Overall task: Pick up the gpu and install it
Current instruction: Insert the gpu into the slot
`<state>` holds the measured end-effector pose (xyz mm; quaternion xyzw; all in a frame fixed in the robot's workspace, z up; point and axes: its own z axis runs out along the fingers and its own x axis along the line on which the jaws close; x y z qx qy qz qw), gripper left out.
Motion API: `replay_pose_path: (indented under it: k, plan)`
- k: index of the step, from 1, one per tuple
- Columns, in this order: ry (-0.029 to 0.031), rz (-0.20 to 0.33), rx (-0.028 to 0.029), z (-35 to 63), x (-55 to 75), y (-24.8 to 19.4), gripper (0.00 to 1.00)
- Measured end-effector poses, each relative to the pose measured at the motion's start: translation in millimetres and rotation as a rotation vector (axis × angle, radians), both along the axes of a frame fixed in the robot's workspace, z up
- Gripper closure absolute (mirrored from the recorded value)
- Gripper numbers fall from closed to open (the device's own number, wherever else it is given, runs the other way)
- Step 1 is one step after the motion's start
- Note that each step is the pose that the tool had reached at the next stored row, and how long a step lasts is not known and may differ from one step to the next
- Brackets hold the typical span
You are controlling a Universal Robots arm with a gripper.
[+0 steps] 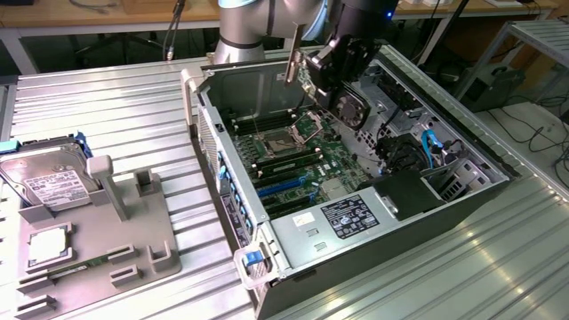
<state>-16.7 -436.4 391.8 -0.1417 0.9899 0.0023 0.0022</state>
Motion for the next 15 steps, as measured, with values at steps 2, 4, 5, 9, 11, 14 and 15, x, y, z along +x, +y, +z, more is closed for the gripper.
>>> replay_pose_path:
  k: [2, 4, 5, 9, 11, 14, 15]
  plan:
    - [0.0, 0.028, 0.0, 0.0, 0.0, 0.0, 0.72]
    - [0.0, 0.058, 0.0, 0.0, 0.0, 0.0, 0.72]
    - [0.0, 0.083, -0.0001, 0.0, 0.0, 0.0, 0.72]
    - [0.0, 0.151, -0.0009, 0.0, 0.0, 0.0, 0.72]
    - [0.0001, 0.18, -0.0013, 0.0, 0.0, 0.0, 0.72]
    - [0.0001, 0.225, -0.0025, 0.0, 0.0, 0.0, 0.72]
    - [0.0001, 0.239, -0.0026, 0.0, 0.0, 0.0, 0.72]
